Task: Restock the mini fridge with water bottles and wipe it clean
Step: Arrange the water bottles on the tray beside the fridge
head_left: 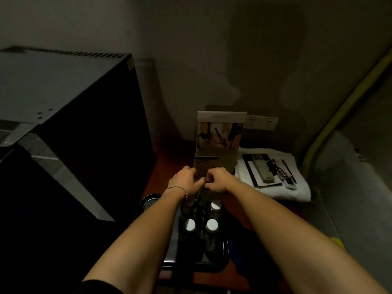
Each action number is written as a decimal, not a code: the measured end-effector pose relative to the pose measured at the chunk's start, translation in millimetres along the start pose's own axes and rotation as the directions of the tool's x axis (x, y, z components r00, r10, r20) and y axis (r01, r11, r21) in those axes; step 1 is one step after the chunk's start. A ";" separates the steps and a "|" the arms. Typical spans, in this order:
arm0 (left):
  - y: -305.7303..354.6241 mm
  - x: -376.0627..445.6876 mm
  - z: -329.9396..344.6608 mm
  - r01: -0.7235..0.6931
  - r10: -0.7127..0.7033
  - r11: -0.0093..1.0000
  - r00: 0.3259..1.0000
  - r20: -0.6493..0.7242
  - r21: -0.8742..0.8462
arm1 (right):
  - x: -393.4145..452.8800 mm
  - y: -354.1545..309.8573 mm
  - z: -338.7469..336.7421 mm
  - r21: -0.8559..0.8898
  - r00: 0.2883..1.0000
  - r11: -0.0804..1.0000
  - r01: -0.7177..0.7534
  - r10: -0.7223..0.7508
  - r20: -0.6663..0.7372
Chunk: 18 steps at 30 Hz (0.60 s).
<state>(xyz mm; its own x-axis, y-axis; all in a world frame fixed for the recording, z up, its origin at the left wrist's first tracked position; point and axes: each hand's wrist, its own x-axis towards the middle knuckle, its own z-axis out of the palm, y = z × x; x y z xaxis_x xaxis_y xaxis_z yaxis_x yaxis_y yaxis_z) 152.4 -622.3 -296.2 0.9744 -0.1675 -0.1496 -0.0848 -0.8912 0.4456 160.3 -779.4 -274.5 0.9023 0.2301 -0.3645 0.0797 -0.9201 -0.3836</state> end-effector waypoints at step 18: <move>34.8 -101.1 -71.8 0.039 -0.031 0.999 0.974 -0.225 0.032 | -114.7 -60.3 -52.3 -0.079 0.955 0.993 0.083 -0.102 -0.279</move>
<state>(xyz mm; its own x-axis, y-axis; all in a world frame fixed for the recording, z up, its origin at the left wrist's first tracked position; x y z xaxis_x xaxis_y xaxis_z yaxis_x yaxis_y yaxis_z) 65.9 -606.2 -202.2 0.9984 -0.0407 0.0388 -0.0530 -0.9100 0.4112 74.1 -766.9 -165.2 0.9716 0.2253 -0.0721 0.1877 -0.9198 -0.3446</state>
